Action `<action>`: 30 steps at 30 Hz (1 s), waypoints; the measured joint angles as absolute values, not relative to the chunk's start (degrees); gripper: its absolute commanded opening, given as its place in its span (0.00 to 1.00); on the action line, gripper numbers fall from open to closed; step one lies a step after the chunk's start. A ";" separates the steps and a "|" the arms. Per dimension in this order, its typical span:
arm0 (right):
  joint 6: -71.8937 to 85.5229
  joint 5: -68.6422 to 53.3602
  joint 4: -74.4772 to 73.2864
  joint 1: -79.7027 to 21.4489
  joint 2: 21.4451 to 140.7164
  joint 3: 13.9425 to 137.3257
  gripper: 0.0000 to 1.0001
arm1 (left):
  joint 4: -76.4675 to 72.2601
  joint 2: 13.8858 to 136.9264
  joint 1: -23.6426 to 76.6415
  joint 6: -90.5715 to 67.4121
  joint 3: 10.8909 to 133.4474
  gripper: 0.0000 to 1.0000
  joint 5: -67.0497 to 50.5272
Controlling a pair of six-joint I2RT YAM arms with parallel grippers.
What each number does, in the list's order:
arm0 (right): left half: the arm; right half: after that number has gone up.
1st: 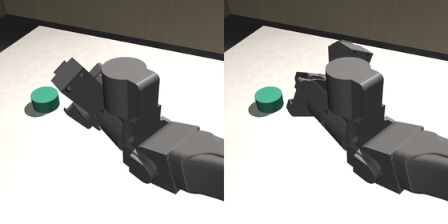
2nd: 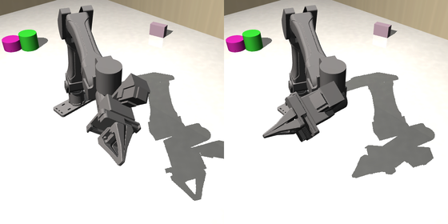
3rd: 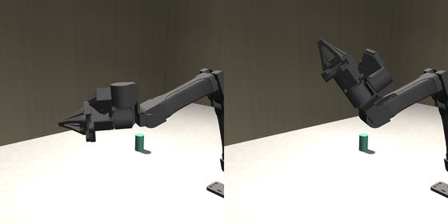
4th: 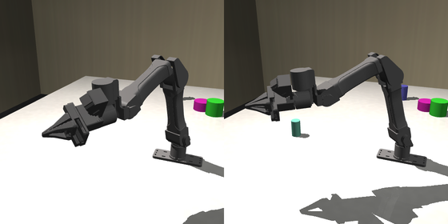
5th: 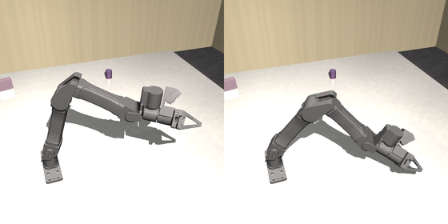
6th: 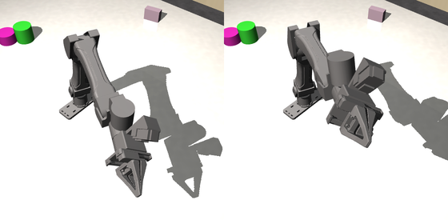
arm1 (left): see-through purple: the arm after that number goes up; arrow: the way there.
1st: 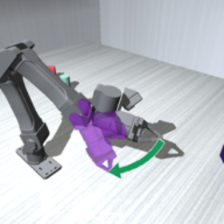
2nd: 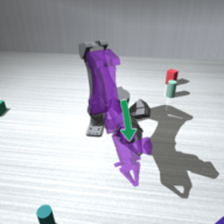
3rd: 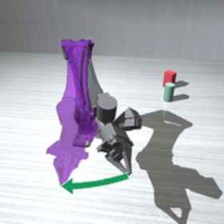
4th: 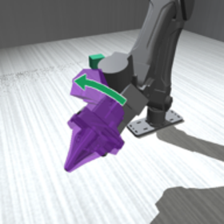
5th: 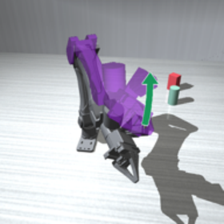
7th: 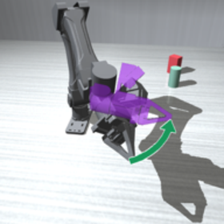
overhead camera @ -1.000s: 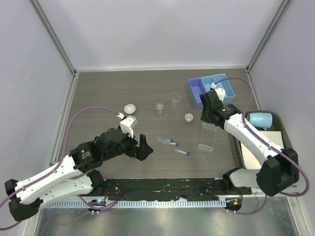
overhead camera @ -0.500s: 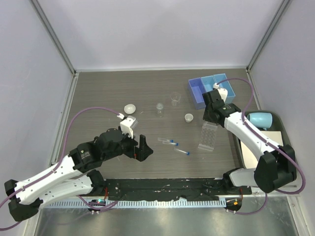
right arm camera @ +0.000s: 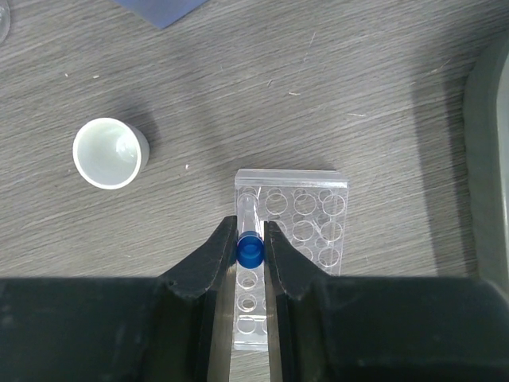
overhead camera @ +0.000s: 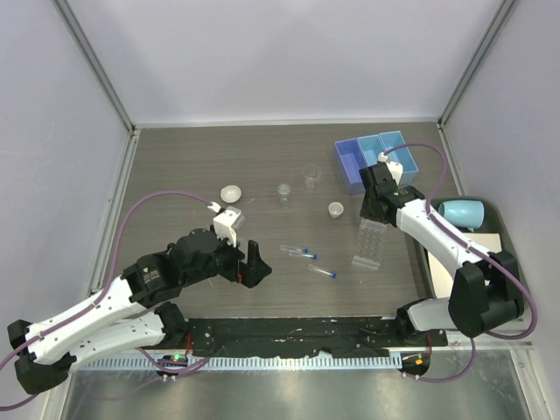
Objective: Organize the chemistry lab equipment
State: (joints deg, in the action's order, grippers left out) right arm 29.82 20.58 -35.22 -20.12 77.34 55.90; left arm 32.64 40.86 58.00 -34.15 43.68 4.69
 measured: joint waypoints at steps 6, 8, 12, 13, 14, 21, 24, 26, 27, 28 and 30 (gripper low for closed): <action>29.85 20.16 -34.22 -20.12 78.83 55.02 0.01 | 32.77 40.86 58.00 -34.15 43.68 1.00 4.69; 29.82 20.03 -34.06 -20.12 79.53 54.94 0.01 | 32.91 40.86 58.00 -34.15 43.68 1.00 4.69; 29.85 19.99 -33.56 -20.12 80.86 54.72 0.07 | 32.93 40.93 58.00 -34.17 43.68 1.00 4.69; 29.80 20.01 -33.23 -20.12 80.99 54.72 0.09 | 32.93 41.01 58.00 -34.15 43.68 1.00 4.69; 29.80 20.03 -33.19 -20.12 81.03 54.72 0.13 | 32.93 41.12 58.00 -34.15 43.68 1.00 4.69; 29.89 19.99 -32.95 -20.12 81.17 54.70 0.39 | 32.95 42.63 58.00 -34.15 43.68 1.00 4.91; 29.85 19.99 -32.97 -20.12 81.25 54.70 0.48 | 32.95 43.77 58.00 -34.13 43.68 1.00 4.95; 29.67 20.01 -33.10 -20.12 81.25 54.70 0.53 | 32.91 44.58 58.00 -34.09 43.68 1.00 4.93; 29.63 19.99 -33.15 -20.12 81.25 54.72 0.53 | 32.82 45.06 58.00 -34.06 43.68 1.00 4.93; 29.54 20.01 -33.32 -20.12 81.25 54.74 0.54 | 32.75 45.65 58.00 -34.04 43.68 1.00 4.93; 29.34 19.99 -33.95 -20.12 81.01 54.78 0.56 | 32.45 46.98 58.00 -34.02 43.68 1.00 4.93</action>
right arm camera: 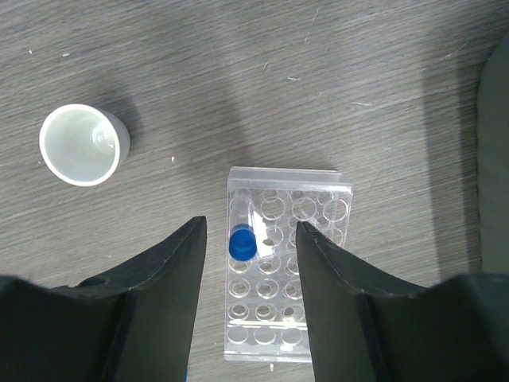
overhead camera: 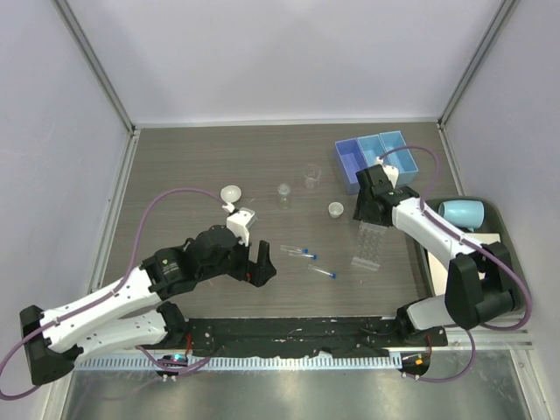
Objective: Organize the chemistry lab equipment
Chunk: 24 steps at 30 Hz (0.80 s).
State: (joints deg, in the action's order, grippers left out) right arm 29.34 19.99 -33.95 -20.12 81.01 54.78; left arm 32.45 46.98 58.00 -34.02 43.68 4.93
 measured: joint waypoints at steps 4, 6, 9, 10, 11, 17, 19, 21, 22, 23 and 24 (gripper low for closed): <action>28.73 19.84 -35.99 -20.14 77.60 54.87 0.57 | 31.09 51.11 58.00 -33.61 43.70 1.00 5.69; 28.45 19.81 -37.04 -20.32 74.76 55.37 0.58 | 30.48 53.93 58.00 -32.88 43.81 1.00 6.55; 27.77 19.75 -38.96 -20.91 70.52 57.23 0.58 | 29.65 59.46 58.00 -31.38 44.73 1.00 7.81; 27.51 19.73 -39.48 -21.28 69.38 58.00 0.58 | 29.30 61.25 58.00 -30.72 45.17 1.00 8.19; 27.24 19.68 -40.01 -21.80 68.38 58.72 0.58 | 28.99 62.70 58.00 -30.06 45.60 1.00 8.56; 26.92 20.03 -43.92 -30.26 64.86 61.80 0.59 | 27.33 73.56 58.00 -21.98 51.51 1.00 12.25; 27.14 20.14 -45.36 -34.00 64.36 62.43 0.59 | 26.22 76.05 58.00 -18.74 52.93 1.00 12.91; 27.33 19.97 -46.19 -36.93 63.57 62.54 0.59 | 24.40 78.11 58.02 -14.72 53.47 1.00 13.02; 27.42 19.79 -46.65 -38.20 63.02 62.54 0.59 | 23.59 78.96 58.04 -12.84 53.47 1.00 12.82; 27.57 19.53 -47.13 -39.13 62.28 62.54 0.59 | 22.92 79.72 58.06 -10.92 53.47 1.00 12.40; 27.70 19.25 -47.59 -39.81 61.47 62.54 0.59 | 22.35 80.47 58.06 -8.86 53.47 1.00 11.77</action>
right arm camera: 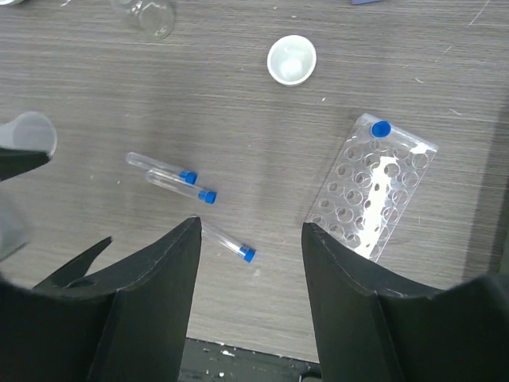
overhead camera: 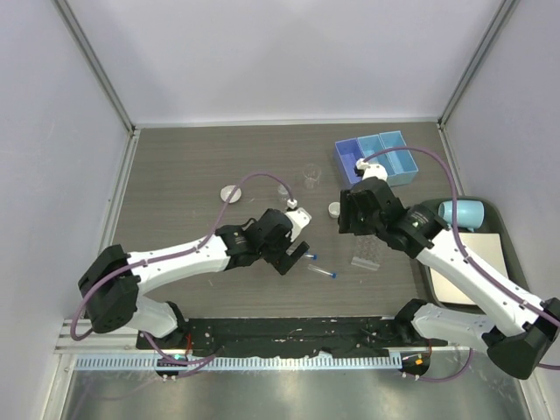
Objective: Organize the chemistry lab equipment
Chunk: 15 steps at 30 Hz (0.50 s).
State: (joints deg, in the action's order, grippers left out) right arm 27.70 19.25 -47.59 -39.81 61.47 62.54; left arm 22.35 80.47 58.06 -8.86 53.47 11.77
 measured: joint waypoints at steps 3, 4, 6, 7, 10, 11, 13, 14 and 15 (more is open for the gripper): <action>28.05 18.52 -48.80 -40.88 59.00 62.54 0.59 | 21.21 82.63 58.06 -3.55 53.60 1.00 9.69; 28.21 18.20 -49.17 -41.08 58.11 62.54 0.59 | 21.23 83.59 58.06 -1.87 53.98 1.00 8.84; 28.40 17.61 -49.74 -41.21 56.36 62.54 0.60 | 21.34 85.86 58.06 1.39 55.37 1.00 6.72; 28.49 17.12 -50.06 -41.30 55.46 62.54 0.60 | 21.37 87.09 58.06 2.85 56.31 1.00 5.61; 28.67 15.81 -51.27 -41.32 53.04 62.54 0.60 | 21.63 90.50 58.00 6.70 59.57 1.00 2.00; 28.69 15.53 -51.70 -41.36 52.40 62.57 0.60 | 21.63 91.55 57.91 7.81 60.53 1.00 0.84; 28.69 14.90 -52.69 -41.41 51.22 62.57 0.60 | 21.63 93.25 57.49 9.56 61.87 1.00 -1.48; 28.69 14.76 -53.06 -41.41 50.85 62.59 0.60 | 21.61 93.84 57.28 10.11 62.19 1.00 -2.52; 28.69 14.55 -53.52 -41.43 50.39 62.59 0.60 | 21.69 94.65 56.90 10.87 62.59 1.00 -3.92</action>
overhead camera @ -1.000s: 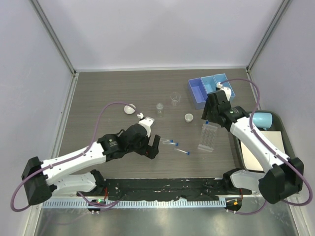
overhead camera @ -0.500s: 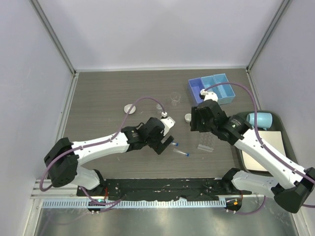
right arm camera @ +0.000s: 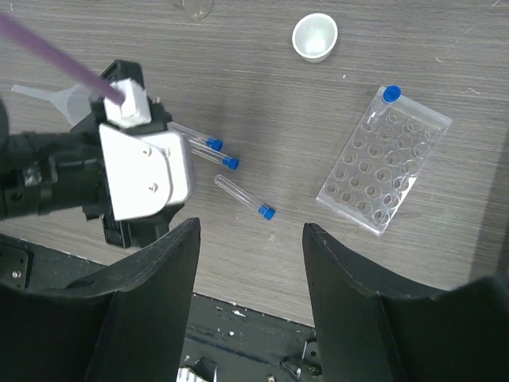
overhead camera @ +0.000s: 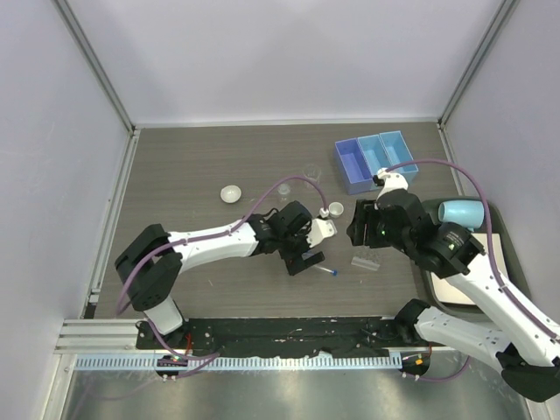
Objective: Organize the chemistry lab equipment
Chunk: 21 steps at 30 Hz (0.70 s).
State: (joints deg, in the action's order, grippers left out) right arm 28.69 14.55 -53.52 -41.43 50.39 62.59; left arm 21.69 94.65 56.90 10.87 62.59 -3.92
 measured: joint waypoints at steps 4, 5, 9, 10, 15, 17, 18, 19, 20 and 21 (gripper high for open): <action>28.67 13.89 -55.53 -41.43 48.88 62.85 0.60 | 21.98 97.30 55.22 12.75 63.81 1.00 -7.70; 28.67 13.67 -55.90 -41.43 48.58 63.00 0.60 | 22.22 98.15 54.70 13.28 64.45 1.00 -8.62; 28.62 13.19 -56.58 -41.43 48.23 63.66 0.60 | 23.18 101.03 53.30 14.92 67.42 1.00 -10.72; 28.60 13.08 -56.77 -41.43 48.25 63.86 0.61 | 23.35 101.84 52.97 15.35 68.23 1.00 -11.14; 28.53 12.67 -57.12 -41.43 48.31 64.14 0.61 | 24.16 105.32 51.53 16.49 71.07 1.00 -13.56; 28.38 12.58 -57.12 -41.43 48.51 64.14 0.61 | 24.29 106.17 50.92 16.75 71.35 1.00 -14.50; 28.32 12.51 -57.12 -41.43 48.69 64.14 0.61 | 24.32 106.43 50.68 16.84 71.35 1.00 -14.87; 28.18 12.43 -57.12 -41.43 48.95 64.14 0.61 | 24.43 106.80 50.24 16.95 71.35 1.00 -15.62; 28.12 12.38 -57.10 -41.43 49.23 64.14 0.61 | 24.49 107.11 49.87 16.95 71.35 1.00 -16.10; 28.05 12.29 -57.10 -41.43 49.54 64.14 0.61 | 24.53 107.31 49.58 16.97 71.35 1.00 -16.40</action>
